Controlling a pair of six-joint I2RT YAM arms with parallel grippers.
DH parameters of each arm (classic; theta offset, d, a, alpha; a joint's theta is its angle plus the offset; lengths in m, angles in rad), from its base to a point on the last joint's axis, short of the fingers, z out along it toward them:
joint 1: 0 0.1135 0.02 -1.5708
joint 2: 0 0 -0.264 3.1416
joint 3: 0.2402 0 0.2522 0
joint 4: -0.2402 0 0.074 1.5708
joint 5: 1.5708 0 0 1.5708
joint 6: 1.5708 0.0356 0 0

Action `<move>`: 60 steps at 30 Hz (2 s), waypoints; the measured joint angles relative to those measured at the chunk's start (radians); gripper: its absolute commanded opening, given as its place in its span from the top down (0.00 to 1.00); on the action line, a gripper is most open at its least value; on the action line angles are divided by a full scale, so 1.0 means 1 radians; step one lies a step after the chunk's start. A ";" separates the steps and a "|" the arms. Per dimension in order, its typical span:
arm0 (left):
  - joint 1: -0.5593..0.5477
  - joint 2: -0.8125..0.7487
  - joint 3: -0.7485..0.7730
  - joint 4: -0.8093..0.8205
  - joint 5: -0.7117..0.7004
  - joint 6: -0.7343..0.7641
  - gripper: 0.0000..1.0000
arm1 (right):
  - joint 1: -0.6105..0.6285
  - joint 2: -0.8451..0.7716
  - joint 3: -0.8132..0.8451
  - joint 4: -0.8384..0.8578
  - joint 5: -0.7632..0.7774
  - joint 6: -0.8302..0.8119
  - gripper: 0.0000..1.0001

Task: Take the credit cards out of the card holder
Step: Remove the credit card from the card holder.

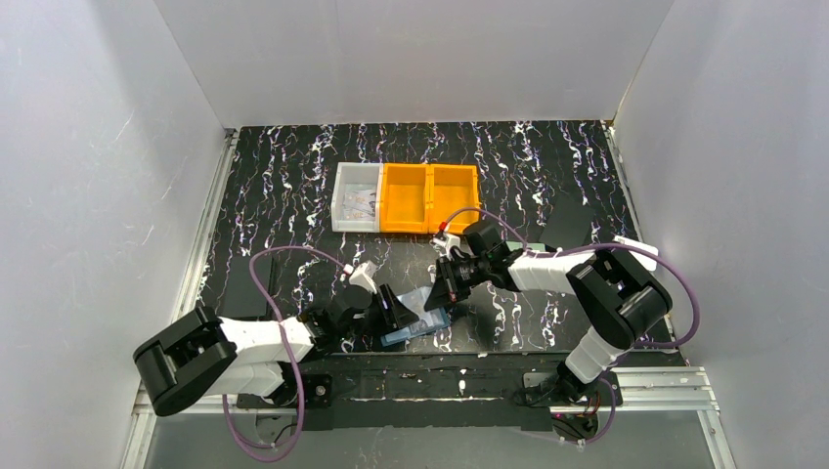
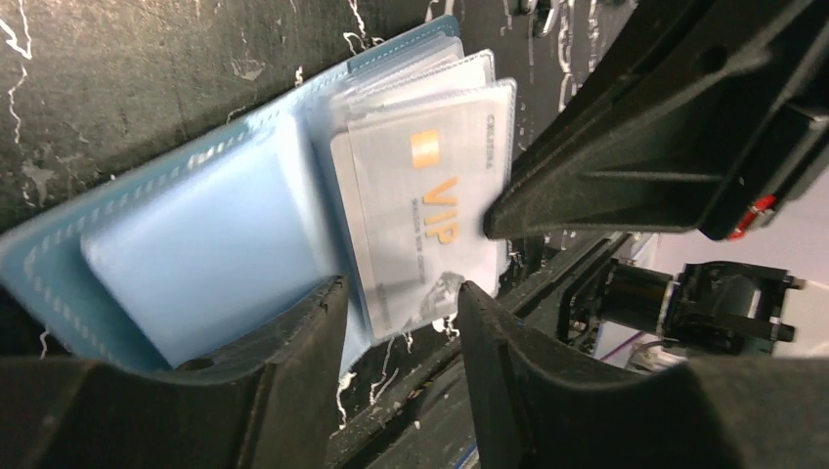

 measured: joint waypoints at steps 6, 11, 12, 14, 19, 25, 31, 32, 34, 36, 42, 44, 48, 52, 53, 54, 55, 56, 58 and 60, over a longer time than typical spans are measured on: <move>0.021 -0.051 -0.035 0.035 0.009 -0.011 0.48 | -0.032 -0.010 0.029 -0.045 0.020 -0.065 0.83; 0.054 0.010 -0.034 0.101 0.051 -0.021 0.48 | -0.039 -0.025 0.030 -0.051 0.028 -0.102 0.72; 0.060 0.030 -0.033 0.126 0.060 -0.026 0.48 | -0.039 -0.025 0.030 -0.051 0.026 -0.105 0.69; 0.067 0.072 -0.032 0.180 0.075 -0.037 0.48 | -0.039 -0.022 0.033 -0.050 0.018 -0.105 0.64; 0.080 0.151 -0.031 0.283 0.101 -0.061 0.48 | -0.039 -0.011 0.036 -0.040 -0.013 -0.089 0.53; 0.093 0.178 -0.041 0.334 0.116 -0.079 0.47 | -0.039 -0.008 0.036 0.016 -0.070 -0.043 0.56; 0.105 0.182 -0.069 0.381 0.117 -0.102 0.49 | -0.087 -0.023 0.050 -0.041 0.048 -0.087 0.58; 0.106 0.195 -0.069 0.394 0.117 -0.108 0.51 | -0.103 -0.039 0.050 -0.058 0.089 -0.105 0.58; 0.109 0.230 -0.066 0.424 0.120 -0.119 0.53 | -0.126 -0.084 0.050 -0.084 0.160 -0.138 0.57; 0.111 0.250 -0.066 0.444 0.122 -0.126 0.55 | -0.125 -0.118 0.049 -0.069 0.132 -0.148 0.55; 0.112 0.258 -0.066 0.451 0.122 -0.129 0.55 | -0.098 -0.018 0.049 -0.029 0.021 -0.101 0.53; 0.112 0.264 -0.066 0.457 0.122 -0.130 0.55 | -0.088 0.004 0.050 -0.028 0.015 -0.098 0.53; 0.112 0.272 -0.066 0.468 0.123 -0.133 0.55 | -0.075 0.020 0.051 -0.027 0.011 -0.093 0.53; 0.112 0.272 -0.066 0.469 0.123 -0.133 0.55 | -0.074 0.027 0.056 -0.029 0.012 -0.094 0.52; 0.112 0.272 -0.066 0.469 0.123 -0.133 0.55 | -0.074 0.029 0.058 -0.031 0.014 -0.095 0.52; 0.112 0.272 -0.066 0.469 0.123 -0.133 0.55 | -0.072 0.029 0.061 -0.034 0.017 -0.097 0.52; 0.112 0.272 -0.066 0.469 0.123 -0.133 0.55 | -0.071 0.029 0.064 -0.041 0.019 -0.101 0.52; 0.112 0.272 -0.067 0.469 0.123 -0.133 0.55 | -0.071 0.029 0.068 -0.047 0.022 -0.105 0.52; 0.112 0.272 -0.069 0.471 0.123 -0.133 0.55 | -0.071 0.027 0.071 -0.053 0.024 -0.113 0.51; 0.112 0.272 -0.069 0.471 0.122 -0.133 0.55 | -0.071 0.019 0.071 -0.055 0.024 -0.125 0.50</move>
